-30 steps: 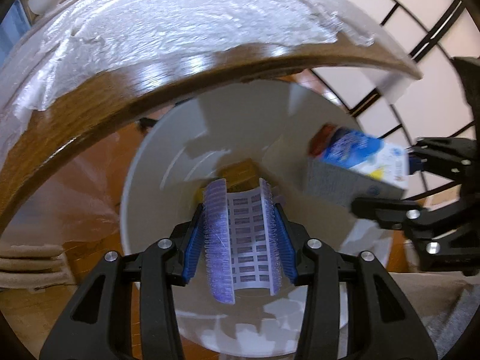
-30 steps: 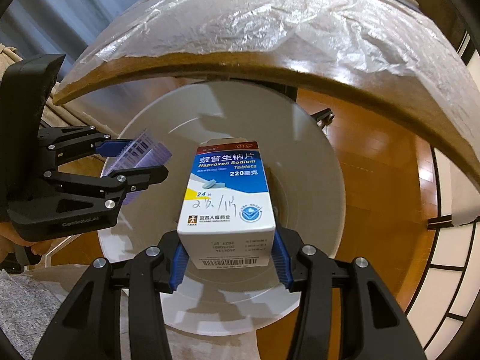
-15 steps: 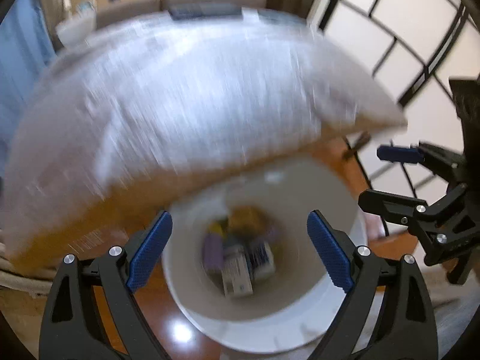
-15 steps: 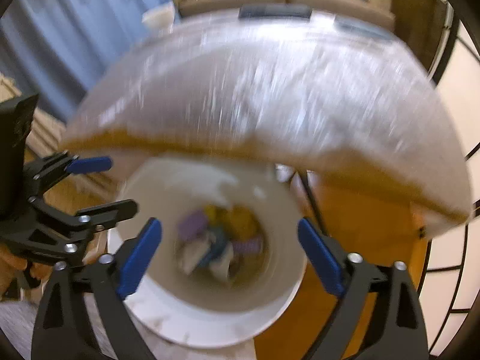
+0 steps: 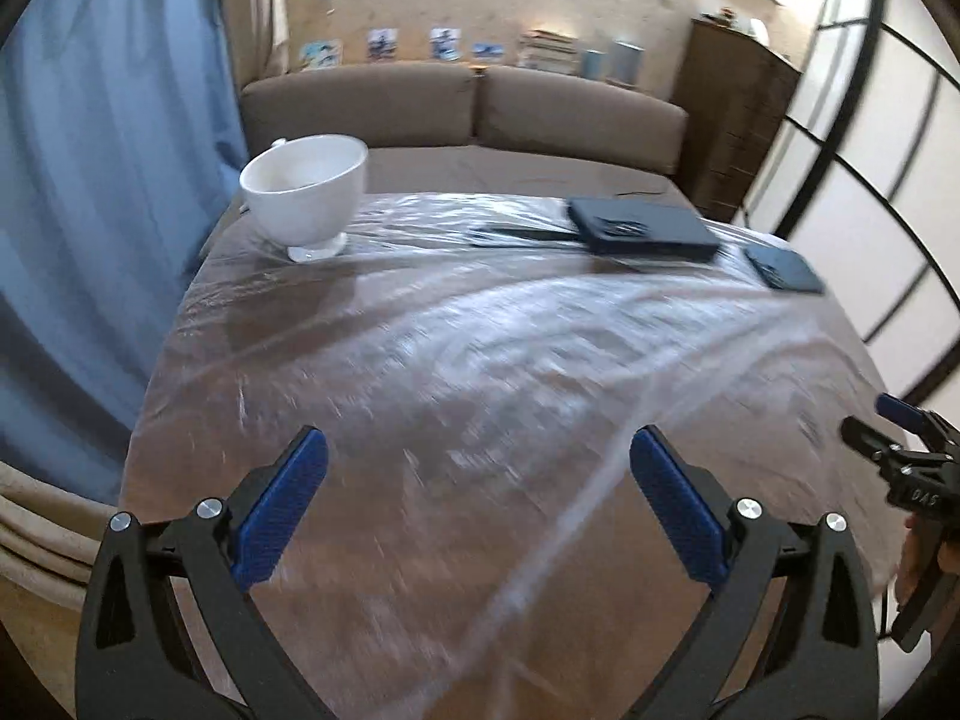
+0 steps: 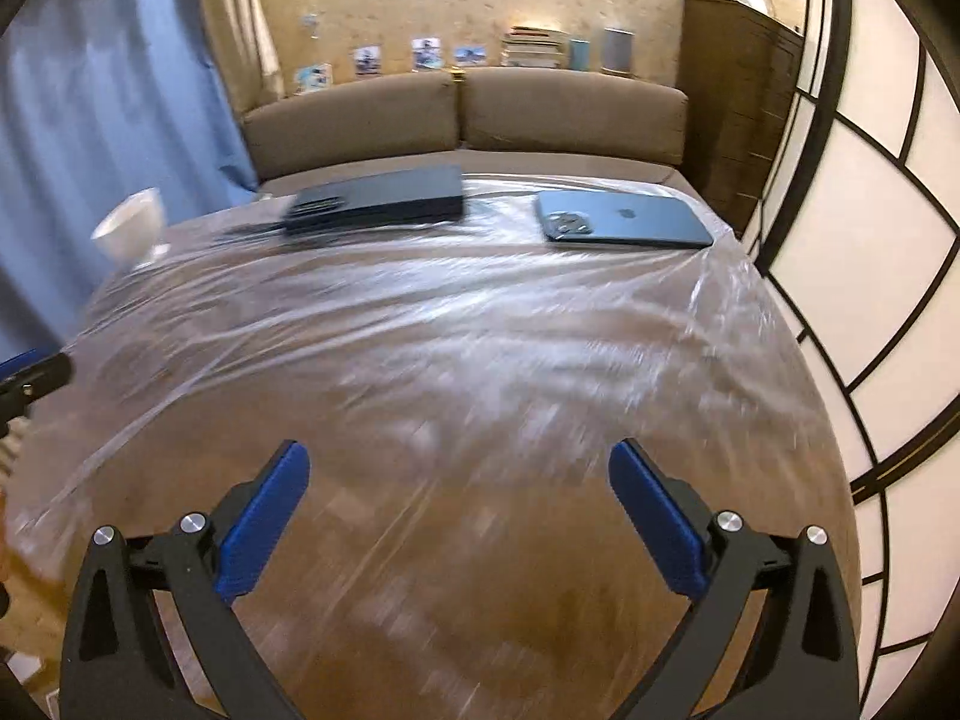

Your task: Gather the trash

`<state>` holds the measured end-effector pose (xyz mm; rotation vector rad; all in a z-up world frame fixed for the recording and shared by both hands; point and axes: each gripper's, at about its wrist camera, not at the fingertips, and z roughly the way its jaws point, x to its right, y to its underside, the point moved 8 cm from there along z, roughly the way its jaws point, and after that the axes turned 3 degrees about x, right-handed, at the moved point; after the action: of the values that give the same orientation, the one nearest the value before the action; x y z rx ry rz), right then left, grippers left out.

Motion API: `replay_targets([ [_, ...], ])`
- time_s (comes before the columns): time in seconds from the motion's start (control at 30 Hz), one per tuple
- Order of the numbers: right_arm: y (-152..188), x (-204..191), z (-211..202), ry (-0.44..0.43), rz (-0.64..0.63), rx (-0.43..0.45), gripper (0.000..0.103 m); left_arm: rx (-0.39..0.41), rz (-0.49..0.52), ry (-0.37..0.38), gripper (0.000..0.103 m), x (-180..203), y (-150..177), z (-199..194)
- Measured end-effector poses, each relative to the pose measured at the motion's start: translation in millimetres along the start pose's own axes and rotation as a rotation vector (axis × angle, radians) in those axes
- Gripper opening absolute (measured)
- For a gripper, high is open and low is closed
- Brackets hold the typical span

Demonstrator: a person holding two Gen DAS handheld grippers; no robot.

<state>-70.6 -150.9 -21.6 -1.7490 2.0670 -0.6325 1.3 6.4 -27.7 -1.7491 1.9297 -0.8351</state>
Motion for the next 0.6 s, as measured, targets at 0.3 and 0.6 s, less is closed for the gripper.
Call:
replay_targets([
  [0.3, -26, 45, 59, 0.074, 0.036, -0.013, 0.098, -0.077, -0.067, -0.118, 0.101, -41, -10, 55],
  [0.6, -30, 53, 82, 0.084, 0.026, -0.057, 0.099, -0.06, -0.038, -0.163, 0.102, -47, -12, 65],
])
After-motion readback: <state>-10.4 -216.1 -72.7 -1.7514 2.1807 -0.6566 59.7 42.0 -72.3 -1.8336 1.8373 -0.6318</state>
